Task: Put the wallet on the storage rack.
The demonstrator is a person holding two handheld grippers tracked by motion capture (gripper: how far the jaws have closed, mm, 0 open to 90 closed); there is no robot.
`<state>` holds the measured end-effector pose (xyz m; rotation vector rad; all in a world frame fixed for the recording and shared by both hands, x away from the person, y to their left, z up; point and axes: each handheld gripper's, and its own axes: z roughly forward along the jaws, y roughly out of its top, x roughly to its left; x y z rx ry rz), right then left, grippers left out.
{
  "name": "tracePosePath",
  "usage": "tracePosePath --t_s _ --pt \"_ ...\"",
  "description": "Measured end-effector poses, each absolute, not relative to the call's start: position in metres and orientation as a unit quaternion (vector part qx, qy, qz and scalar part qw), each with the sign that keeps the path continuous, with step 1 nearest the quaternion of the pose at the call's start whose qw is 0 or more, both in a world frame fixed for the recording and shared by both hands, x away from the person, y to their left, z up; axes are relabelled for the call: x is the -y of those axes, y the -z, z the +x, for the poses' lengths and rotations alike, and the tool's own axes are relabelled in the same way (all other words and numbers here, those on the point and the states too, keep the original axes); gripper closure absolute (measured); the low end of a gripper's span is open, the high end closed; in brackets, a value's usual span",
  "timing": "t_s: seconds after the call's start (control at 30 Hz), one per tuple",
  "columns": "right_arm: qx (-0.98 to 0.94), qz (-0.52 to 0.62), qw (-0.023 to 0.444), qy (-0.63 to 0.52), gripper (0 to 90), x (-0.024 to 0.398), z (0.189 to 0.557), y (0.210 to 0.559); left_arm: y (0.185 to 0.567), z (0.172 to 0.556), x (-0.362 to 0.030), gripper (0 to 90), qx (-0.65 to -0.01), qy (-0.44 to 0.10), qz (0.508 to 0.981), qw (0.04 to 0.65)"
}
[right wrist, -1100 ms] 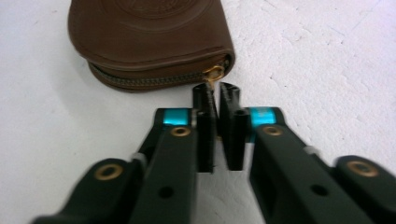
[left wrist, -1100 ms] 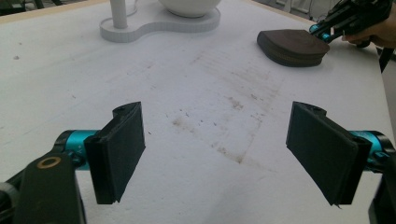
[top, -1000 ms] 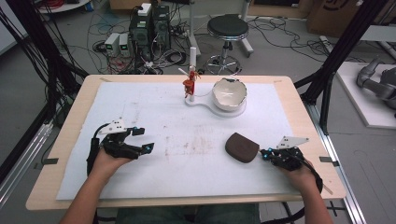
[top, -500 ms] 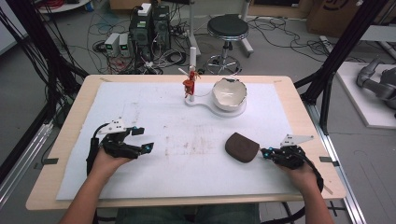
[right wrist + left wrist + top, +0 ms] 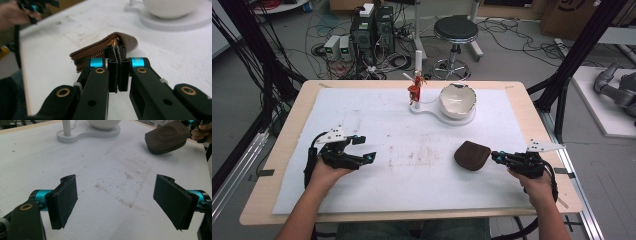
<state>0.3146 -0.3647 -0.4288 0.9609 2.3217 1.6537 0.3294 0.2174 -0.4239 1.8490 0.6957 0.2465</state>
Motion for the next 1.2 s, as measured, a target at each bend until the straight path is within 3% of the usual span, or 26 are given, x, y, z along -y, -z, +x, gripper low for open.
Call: tracePosePath --t_s 0.5,0.9,1.2 --pt "-0.728 0.292 0.063 -0.618 89.8 0.355 0.313 0.409 0.423 0.33 -0.218 19.5 -0.296 -0.107 0.777 0.545" --pt "-0.735 0.299 0.099 -0.601 89.8 0.355 0.321 0.398 0.423 0.331 -0.221 19.5 -0.301 -0.109 0.773 0.548" --pt "-0.732 0.303 0.1 -0.602 89.8 0.352 0.333 0.393 0.423 0.331 -0.222 19.5 -0.304 -0.11 0.772 0.548"
